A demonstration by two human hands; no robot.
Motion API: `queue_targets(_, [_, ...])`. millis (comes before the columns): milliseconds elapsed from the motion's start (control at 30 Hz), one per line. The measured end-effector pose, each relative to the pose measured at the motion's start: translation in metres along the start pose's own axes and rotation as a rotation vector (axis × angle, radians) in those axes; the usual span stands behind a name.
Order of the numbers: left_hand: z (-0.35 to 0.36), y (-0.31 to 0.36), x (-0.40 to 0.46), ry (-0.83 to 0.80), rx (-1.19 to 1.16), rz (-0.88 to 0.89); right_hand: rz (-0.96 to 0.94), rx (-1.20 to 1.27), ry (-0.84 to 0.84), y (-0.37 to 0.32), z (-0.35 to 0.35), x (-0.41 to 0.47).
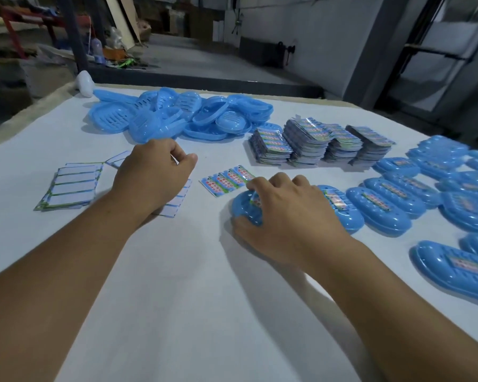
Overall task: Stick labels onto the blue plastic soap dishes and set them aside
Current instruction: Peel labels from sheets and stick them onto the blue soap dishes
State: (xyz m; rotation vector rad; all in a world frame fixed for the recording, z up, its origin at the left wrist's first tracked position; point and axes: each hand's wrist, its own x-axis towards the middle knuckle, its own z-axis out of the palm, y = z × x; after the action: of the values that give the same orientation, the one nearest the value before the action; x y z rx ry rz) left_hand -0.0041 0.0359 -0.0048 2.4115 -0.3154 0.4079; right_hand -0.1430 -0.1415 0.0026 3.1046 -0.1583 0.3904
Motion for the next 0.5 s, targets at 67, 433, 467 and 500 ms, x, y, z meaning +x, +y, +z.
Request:
queue_targets(67, [0.001,0.0,0.0,-0.007,0.004,0.007,0.031,-0.004,0.013,0.005,0.0,-0.003])
queue_targets(433, [0.003,-0.002,0.0,-0.027,0.003,0.039,0.232,0.14,0.12,0.047,-0.004,-0.003])
queue_targets(467, [0.003,-0.002,0.0,-0.029,0.004,0.04,0.275,0.219,0.118,0.052,-0.007,-0.001])
queue_targets(500, [0.004,-0.002,0.0,-0.03,0.005,0.041,0.321,0.304,0.112,0.058,-0.011,0.002])
